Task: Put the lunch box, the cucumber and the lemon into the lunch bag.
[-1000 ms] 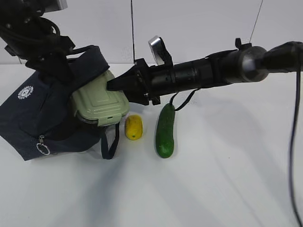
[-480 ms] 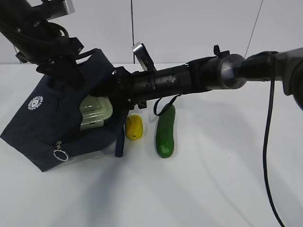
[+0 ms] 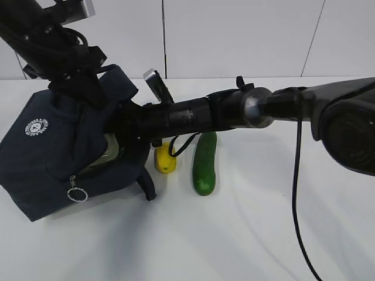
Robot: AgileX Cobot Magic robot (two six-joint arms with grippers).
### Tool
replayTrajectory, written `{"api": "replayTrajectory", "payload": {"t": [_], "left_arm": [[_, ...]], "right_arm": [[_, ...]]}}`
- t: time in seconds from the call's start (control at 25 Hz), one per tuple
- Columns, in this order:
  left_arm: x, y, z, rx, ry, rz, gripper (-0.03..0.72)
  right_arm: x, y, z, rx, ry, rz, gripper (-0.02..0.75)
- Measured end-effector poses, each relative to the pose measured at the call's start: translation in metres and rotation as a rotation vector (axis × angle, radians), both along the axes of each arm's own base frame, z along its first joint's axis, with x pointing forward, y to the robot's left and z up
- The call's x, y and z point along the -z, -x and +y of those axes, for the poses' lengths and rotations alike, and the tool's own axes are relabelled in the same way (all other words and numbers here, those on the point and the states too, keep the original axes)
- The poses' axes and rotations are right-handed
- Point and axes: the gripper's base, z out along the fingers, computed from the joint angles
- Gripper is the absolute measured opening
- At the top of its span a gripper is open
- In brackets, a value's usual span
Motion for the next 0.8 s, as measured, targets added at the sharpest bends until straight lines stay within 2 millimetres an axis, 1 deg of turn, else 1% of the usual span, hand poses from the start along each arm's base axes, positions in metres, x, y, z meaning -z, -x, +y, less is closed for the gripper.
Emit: {"api": "replayTrajectory", "payload": {"t": [0.08, 0.24, 0.48, 0.6, 0.8], "left_arm": [[0.0, 0.0, 0.0, 0.0, 0.0, 0.0, 0.006], [0.0, 0.0, 0.0, -0.001, 0.0, -0.002, 0.006], [0.0, -0.002, 0.0, -0.008, 0.003, -0.016, 0.006], [0.0, -0.002, 0.001, -0.008, -0.008, -0.024, 0.006], [0.001, -0.003, 0.001, -0.006, -0.018, -0.026, 0.006]], "right_arm": [[0.008, 0.001, 0.005, -0.003, 0.008, 0.006, 0.378], [0.01, 0.003, 0.01, -0.01, 0.01, 0.009, 0.378], [0.015, 0.005, 0.009, -0.02, 0.05, 0.052, 0.378], [0.019, 0.007, 0.008, -0.05, 0.098, 0.044, 0.378], [0.019, 0.008, 0.008, -0.056, 0.108, 0.045, 0.378]]}}
